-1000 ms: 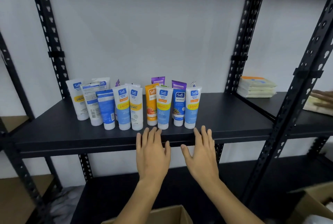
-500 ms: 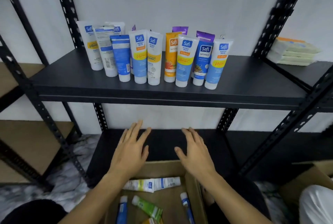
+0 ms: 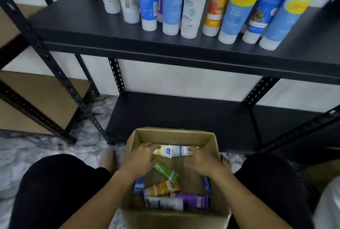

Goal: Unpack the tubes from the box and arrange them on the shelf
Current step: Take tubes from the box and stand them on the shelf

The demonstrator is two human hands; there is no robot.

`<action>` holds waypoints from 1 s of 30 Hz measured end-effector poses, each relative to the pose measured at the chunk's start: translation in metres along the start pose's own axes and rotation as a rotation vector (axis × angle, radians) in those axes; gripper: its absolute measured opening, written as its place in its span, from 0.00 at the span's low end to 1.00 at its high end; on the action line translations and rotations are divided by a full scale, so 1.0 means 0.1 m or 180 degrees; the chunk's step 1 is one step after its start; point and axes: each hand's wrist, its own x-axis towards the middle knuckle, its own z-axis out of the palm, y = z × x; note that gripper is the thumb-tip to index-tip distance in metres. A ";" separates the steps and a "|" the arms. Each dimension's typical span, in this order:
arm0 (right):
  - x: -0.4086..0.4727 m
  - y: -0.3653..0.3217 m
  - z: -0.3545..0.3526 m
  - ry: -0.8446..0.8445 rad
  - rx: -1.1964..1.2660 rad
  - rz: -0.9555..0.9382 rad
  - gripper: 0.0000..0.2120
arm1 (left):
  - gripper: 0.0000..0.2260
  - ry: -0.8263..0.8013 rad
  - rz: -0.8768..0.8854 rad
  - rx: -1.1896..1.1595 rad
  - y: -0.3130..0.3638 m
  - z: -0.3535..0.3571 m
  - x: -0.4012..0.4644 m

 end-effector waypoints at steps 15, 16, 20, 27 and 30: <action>0.28 0.29 0.19 -0.0333 -0.0140 0.0113 0.27 | 0.23 -0.1001 0.0461 0.1060 -0.04 0.87 0.40; 0.28 0.30 0.19 -0.0351 -0.0144 0.0094 0.26 | 0.23 -0.0987 0.0500 0.1133 -0.03 0.91 0.42; 0.30 0.33 0.23 -0.0352 -0.0159 0.0066 0.25 | 0.22 -0.1069 0.0546 0.1292 -0.06 1.04 0.47; 0.37 0.40 0.25 -0.0350 -0.0129 0.0127 0.24 | 0.25 -0.1024 0.0216 0.1195 -0.03 1.12 0.55; 0.41 0.45 0.27 -0.0310 -0.0128 0.0292 0.21 | 0.26 -0.0834 -0.0046 0.0757 0.02 1.06 0.53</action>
